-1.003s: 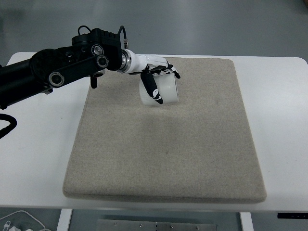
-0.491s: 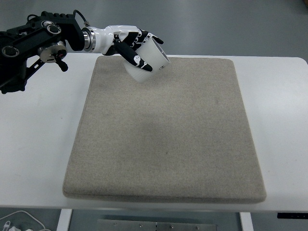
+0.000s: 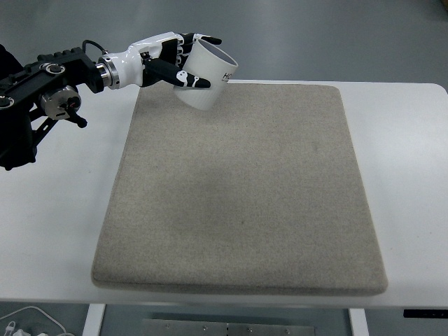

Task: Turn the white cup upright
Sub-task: 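Lift the cup with the left hand and rotate it opening-up, then lower the upright cup onto the pad with the left hand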

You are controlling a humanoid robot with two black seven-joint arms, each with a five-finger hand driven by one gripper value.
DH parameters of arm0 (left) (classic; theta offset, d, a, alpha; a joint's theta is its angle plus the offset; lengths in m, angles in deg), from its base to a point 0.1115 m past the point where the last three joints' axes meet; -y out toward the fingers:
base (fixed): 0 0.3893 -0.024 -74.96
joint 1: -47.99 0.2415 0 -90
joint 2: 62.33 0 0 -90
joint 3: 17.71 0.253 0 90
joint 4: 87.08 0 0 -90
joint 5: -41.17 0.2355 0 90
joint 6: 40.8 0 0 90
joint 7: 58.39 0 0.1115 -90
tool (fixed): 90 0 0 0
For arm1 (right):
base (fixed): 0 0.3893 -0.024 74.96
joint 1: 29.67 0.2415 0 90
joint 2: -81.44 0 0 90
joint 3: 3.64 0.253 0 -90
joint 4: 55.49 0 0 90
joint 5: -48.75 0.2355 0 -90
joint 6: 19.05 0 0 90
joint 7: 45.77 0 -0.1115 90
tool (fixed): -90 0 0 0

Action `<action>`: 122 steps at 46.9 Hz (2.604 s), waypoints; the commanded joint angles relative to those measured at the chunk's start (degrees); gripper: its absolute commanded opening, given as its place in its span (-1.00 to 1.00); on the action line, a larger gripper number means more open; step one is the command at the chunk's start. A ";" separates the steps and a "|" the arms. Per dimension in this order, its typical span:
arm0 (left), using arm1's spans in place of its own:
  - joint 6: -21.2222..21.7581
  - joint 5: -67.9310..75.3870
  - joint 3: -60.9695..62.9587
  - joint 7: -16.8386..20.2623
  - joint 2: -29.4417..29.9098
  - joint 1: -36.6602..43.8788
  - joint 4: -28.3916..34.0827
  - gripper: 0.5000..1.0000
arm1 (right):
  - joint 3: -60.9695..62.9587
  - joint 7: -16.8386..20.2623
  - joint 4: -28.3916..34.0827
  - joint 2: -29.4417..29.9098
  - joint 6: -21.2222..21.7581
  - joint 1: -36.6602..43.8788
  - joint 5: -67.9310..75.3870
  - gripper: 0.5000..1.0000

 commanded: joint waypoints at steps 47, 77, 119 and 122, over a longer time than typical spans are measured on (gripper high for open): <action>14.90 -0.76 3.77 26.69 -16.64 7.62 18.28 -0.99 | -0.09 0.01 0.04 0.00 0.35 -0.18 0.17 0.72; 24.40 -0.41 4.48 26.69 -17.43 10.87 15.29 -0.87 | 0.00 -0.08 0.04 0.00 0.35 -0.18 0.17 0.72; 15.35 -0.32 6.33 26.69 -17.69 11.05 17.92 -0.52 | 0.00 -0.08 0.04 0.00 0.35 -0.18 0.17 0.72; 15.35 -0.32 6.41 26.69 -17.69 11.05 18.71 -0.40 | 0.00 -0.08 0.04 0.00 0.35 -0.18 0.17 0.72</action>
